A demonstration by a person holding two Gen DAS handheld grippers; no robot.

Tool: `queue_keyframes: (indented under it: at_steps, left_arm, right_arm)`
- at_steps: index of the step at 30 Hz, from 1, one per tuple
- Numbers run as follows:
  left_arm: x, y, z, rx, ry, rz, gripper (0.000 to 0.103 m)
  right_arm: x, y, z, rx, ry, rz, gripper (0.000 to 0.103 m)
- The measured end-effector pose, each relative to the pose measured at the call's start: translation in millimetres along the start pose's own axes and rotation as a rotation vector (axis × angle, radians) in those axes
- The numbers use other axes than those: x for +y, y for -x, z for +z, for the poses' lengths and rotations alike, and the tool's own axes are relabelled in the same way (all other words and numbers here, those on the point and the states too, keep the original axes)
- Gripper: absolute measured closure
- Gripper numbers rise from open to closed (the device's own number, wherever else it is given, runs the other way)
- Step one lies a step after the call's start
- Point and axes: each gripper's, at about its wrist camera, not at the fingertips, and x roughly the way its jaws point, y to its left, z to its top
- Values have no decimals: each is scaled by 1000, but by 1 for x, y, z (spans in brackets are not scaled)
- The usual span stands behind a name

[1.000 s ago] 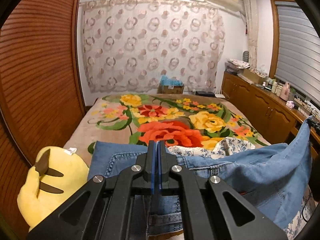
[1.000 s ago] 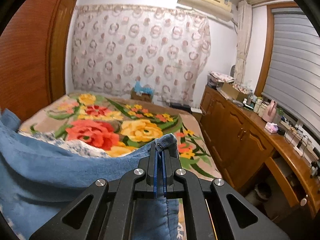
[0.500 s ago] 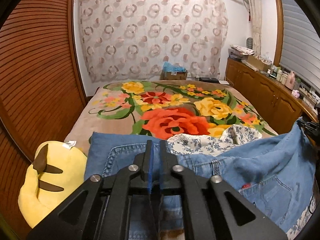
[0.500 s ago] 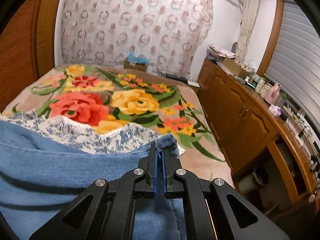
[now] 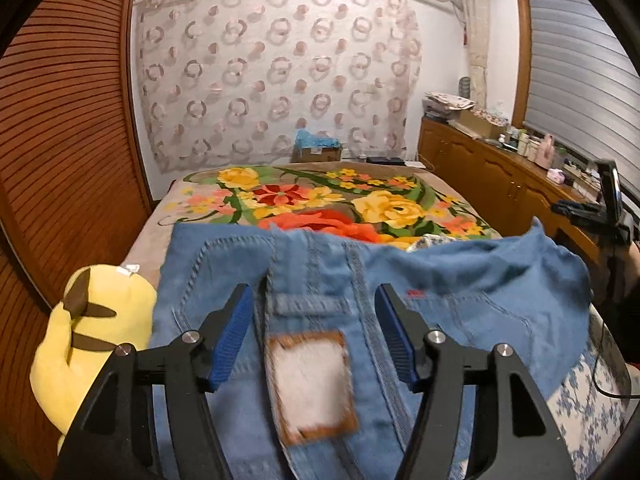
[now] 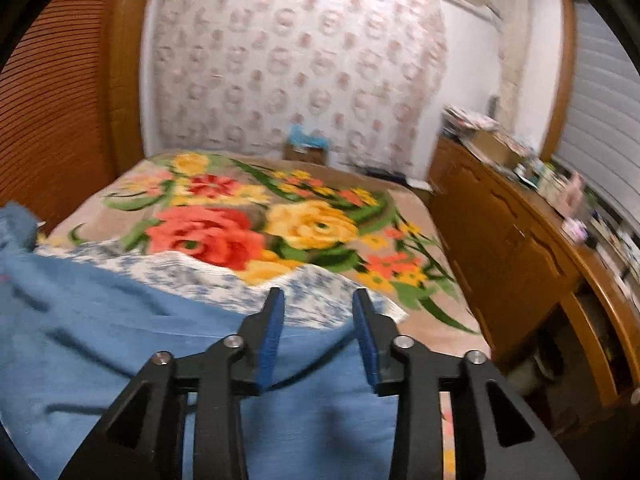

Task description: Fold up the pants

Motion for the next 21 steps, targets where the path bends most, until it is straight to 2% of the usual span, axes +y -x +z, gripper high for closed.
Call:
queue_keyframes:
  at_steps: [3, 5, 11, 18, 19, 20, 21]
  left_arm:
    - [-7, 4, -10, 17, -1, -21, 39]
    - [-11, 5, -16, 31, -2, -30, 39]
    - [-21, 7, -31, 67, -15, -38, 39]
    - [-28, 12, -42, 88, -13, -55, 39]
    - [-29, 12, -44, 94, -15, -56, 39]
    - [-29, 12, -44, 96, -17, -55, 39]
    - [-28, 12, -45, 97, -19, -53, 39]
  right_arm:
    - [31, 14, 8, -12, 43, 118, 64]
    - [56, 15, 13, 5, 79, 214, 63]
    - [116, 5, 21, 80, 168, 431, 63]
    - [134, -28, 30, 177, 266, 451, 63]
    - [132, -36, 34, 196, 266, 463, 66]
    - [133, -42, 38, 206, 270, 472, 92]
    - [137, -45, 40, 210, 276, 477, 101]
